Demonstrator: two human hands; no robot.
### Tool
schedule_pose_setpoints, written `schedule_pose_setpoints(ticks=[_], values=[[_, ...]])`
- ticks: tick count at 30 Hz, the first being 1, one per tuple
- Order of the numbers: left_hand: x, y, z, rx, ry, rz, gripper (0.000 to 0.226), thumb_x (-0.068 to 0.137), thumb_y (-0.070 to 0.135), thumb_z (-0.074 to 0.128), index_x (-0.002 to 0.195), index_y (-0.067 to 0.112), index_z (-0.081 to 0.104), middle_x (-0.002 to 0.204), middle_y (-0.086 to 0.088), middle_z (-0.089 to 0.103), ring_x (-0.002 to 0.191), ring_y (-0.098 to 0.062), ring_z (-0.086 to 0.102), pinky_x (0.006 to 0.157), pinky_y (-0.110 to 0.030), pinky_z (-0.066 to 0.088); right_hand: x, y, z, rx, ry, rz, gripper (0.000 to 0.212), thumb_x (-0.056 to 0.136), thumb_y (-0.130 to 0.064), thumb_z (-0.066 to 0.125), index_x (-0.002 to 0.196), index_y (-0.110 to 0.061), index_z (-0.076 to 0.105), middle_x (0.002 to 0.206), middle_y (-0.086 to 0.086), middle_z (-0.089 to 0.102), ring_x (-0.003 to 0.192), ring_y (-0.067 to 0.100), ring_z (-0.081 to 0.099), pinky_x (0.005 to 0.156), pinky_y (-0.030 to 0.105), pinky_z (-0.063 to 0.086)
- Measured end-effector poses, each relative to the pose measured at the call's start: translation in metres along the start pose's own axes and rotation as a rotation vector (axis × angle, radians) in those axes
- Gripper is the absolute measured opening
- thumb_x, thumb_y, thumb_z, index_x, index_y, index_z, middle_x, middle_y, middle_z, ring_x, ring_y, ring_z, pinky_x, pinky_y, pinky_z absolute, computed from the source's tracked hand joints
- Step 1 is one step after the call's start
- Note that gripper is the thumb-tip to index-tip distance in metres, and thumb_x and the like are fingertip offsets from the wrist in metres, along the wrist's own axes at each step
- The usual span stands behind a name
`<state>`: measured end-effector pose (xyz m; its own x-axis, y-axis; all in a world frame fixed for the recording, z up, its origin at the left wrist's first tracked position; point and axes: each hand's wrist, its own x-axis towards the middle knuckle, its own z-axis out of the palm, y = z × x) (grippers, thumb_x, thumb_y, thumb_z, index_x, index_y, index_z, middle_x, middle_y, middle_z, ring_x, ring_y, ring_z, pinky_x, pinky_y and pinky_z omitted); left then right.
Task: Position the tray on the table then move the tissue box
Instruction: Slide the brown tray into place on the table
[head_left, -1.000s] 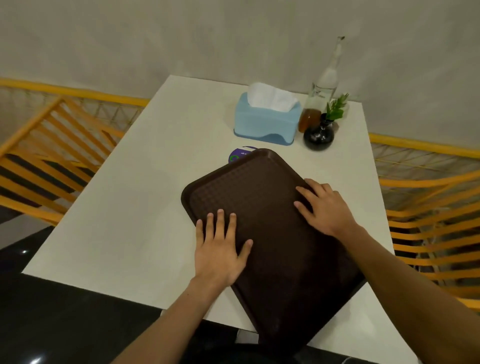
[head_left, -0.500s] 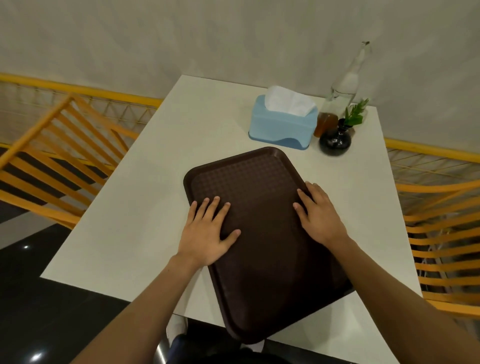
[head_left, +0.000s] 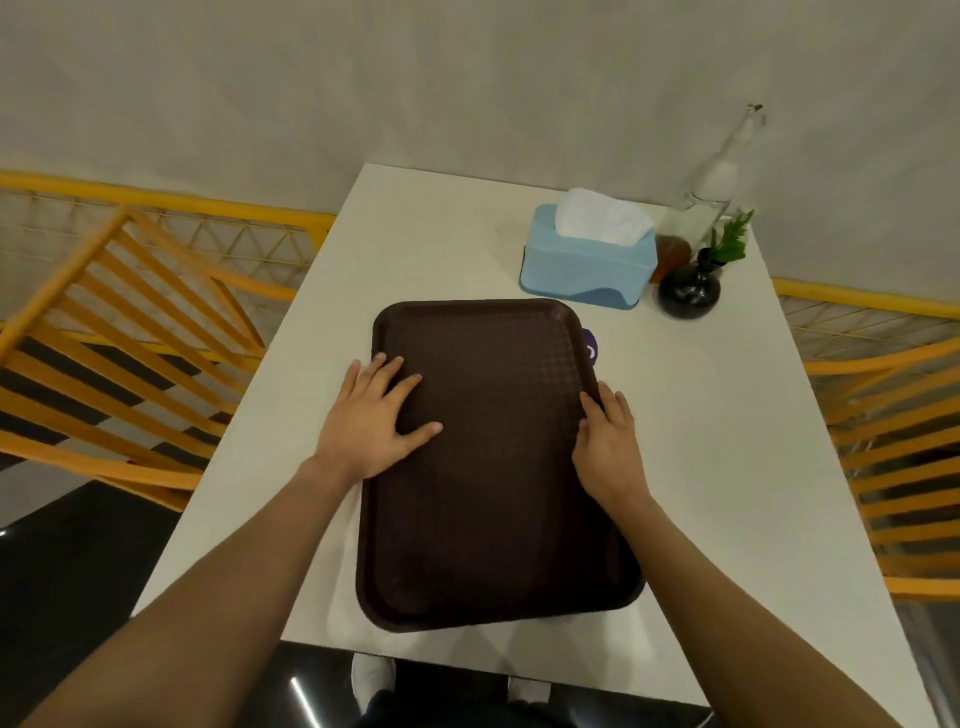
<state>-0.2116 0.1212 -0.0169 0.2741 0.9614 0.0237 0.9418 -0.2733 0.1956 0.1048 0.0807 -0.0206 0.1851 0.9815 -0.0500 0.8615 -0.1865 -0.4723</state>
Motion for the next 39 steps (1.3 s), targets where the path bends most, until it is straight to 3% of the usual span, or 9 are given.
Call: schedule_pose_setpoints(ticks=[4,7,11,14,18,27,39], values=[[-0.002,-0.022,-0.002,-0.038,0.1,-0.15,0.081,0.094,0.069,0.042,0.156,0.019,0.035,0.165,-0.012,0.026,0.155,-0.03,0.013,0.126,-0.046,0.002,-0.006,-0.027,0.007,0.134,-0.001,0.032,0.054,0.104,-0.012,0.047,0.156,-0.012,0.033,0.163,0.009,0.032,0.15,0.03,0.026,0.124,0.046,0.023],[-0.015,-0.031,0.0,-0.104,0.131,-0.219,0.072,0.097,0.054,0.05,0.156,0.015,0.034,0.163,-0.015,0.03,0.153,-0.033,0.02,0.124,-0.047,0.01,-0.01,-0.037,0.006,0.181,0.058,0.035,0.059,0.099,-0.015,0.057,0.154,-0.014,0.035,0.151,0.008,0.047,0.136,0.03,0.044,0.115,0.044,0.037],[-0.028,-0.038,0.0,-0.157,0.174,-0.253,0.057,0.099,0.032,0.054,0.15,0.012,0.044,0.15,-0.014,0.048,0.135,-0.034,0.044,0.114,-0.05,0.034,-0.015,-0.038,0.005,-0.026,0.139,0.077,0.055,0.104,-0.031,0.049,0.155,-0.018,0.032,0.141,0.01,0.053,0.124,0.03,0.053,0.101,0.046,0.048],[-0.031,-0.04,-0.001,-0.159,0.195,-0.278,0.049,0.098,0.022,0.055,0.145,0.009,0.051,0.134,-0.015,0.059,0.119,-0.035,0.053,0.101,-0.05,0.044,-0.022,-0.036,0.011,-0.06,0.105,0.026,0.05,0.107,-0.032,0.041,0.155,-0.019,0.035,0.141,0.009,0.059,0.119,0.032,0.061,0.1,0.047,0.051],[-0.031,-0.044,-0.002,-0.14,0.171,-0.271,0.047,0.099,0.021,0.056,0.144,0.01,0.054,0.129,-0.015,0.062,0.114,-0.035,0.055,0.096,-0.05,0.046,-0.028,-0.039,0.018,-0.067,0.088,0.074,0.051,0.108,-0.034,0.036,0.158,-0.02,0.033,0.142,0.008,0.06,0.118,0.032,0.063,0.101,0.047,0.051],[-0.02,-0.069,-0.005,-0.043,0.199,-0.28,0.047,0.097,0.02,0.057,0.143,0.009,0.056,0.124,-0.014,0.065,0.111,-0.036,0.056,0.094,-0.05,0.046,-0.008,-0.063,0.03,-0.139,0.114,0.033,0.051,0.107,-0.028,0.041,0.155,-0.015,0.035,0.122,0.012,0.069,0.099,0.031,0.068,0.093,0.048,0.055],[-0.007,-0.122,-0.021,-0.049,0.197,-0.347,0.049,0.1,0.022,0.052,0.148,0.011,0.051,0.129,-0.011,0.064,0.118,-0.034,0.054,0.102,-0.05,0.041,0.02,-0.117,0.056,-0.168,0.076,0.049,0.052,0.107,-0.029,0.043,0.156,-0.015,0.034,0.121,0.011,0.068,0.105,0.03,0.067,0.099,0.049,0.05]])
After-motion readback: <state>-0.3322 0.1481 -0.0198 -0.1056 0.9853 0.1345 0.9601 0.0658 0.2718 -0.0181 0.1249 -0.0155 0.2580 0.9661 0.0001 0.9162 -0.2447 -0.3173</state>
